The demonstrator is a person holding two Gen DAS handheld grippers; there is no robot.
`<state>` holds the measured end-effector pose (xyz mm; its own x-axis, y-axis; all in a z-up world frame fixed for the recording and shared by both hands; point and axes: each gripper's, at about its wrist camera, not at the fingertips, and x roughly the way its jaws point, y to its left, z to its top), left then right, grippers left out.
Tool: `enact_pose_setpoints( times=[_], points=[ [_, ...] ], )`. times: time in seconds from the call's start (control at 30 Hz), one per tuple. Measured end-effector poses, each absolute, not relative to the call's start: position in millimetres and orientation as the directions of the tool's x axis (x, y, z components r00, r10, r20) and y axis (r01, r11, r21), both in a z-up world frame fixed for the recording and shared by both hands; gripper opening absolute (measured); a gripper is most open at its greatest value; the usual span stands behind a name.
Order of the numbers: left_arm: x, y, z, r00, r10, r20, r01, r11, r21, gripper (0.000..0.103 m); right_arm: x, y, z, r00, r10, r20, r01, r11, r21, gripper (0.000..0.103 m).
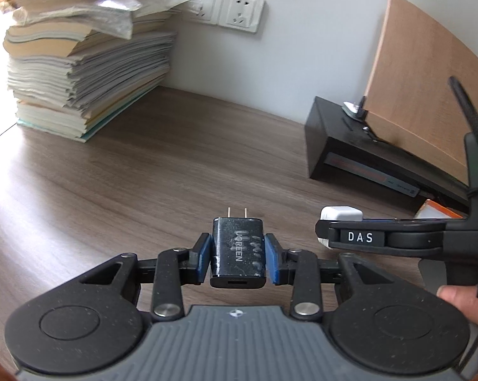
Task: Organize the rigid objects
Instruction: 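Carry the black charger with the left gripper while the right gripper carries the white charger over the box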
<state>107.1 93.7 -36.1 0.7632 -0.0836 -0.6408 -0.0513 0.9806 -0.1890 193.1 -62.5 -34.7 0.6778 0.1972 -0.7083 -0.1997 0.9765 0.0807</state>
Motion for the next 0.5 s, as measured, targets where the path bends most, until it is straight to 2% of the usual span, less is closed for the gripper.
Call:
enact_pose_setpoints(
  times=[0.5],
  points=[
    [67, -21, -1, 0.783, -0.221, -0.581, 0.12, 0.971, -0.207, 0.036, 96, -180, 20, 0.749, 0.094, -0.656, -0.069, 0.996, 0.064, 0.071]
  ],
)
